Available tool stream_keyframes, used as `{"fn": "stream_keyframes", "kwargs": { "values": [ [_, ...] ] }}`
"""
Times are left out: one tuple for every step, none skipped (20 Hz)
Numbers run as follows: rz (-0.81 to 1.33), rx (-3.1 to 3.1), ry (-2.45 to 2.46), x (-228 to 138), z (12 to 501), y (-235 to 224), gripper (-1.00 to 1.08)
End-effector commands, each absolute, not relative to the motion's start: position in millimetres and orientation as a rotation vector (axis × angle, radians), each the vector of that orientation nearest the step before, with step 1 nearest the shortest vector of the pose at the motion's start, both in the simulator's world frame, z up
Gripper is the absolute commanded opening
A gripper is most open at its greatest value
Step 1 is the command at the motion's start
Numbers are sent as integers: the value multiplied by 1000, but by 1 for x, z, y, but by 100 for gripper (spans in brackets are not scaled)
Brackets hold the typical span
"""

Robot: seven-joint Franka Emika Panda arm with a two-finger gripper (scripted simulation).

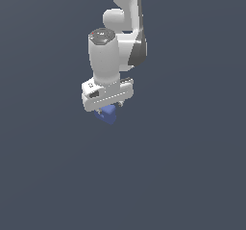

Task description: Pick up the object and move it to a goal position.

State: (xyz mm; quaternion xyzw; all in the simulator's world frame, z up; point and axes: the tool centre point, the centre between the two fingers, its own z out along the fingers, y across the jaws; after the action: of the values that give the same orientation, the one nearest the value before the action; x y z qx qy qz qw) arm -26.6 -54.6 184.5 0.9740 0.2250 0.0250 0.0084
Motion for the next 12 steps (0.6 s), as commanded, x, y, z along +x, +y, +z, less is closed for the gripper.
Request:
{"fn": "stream_keyframes", "kwargs": {
  "values": [
    [70, 3023, 790, -33, 181, -59, 100],
    [67, 3014, 823, -35, 179, -61, 100],
    [63, 3005, 857, -38, 178, -63, 100],
    [60, 2995, 890, -40, 176, -65, 100],
    [57, 2985, 924, -43, 175, -67, 100],
    [54, 2975, 957, -45, 173, -68, 100],
    [51, 2965, 990, -48, 172, -70, 100],
    [48, 2954, 1023, -50, 170, -72, 100],
    [45, 2943, 1056, -53, 169, -74, 100],
    [42, 2931, 1089, -55, 167, -75, 100],
    [39, 2920, 1122, -58, 166, -77, 100],
    [36, 2908, 1155, -61, 164, -79, 100]
  ]
}}
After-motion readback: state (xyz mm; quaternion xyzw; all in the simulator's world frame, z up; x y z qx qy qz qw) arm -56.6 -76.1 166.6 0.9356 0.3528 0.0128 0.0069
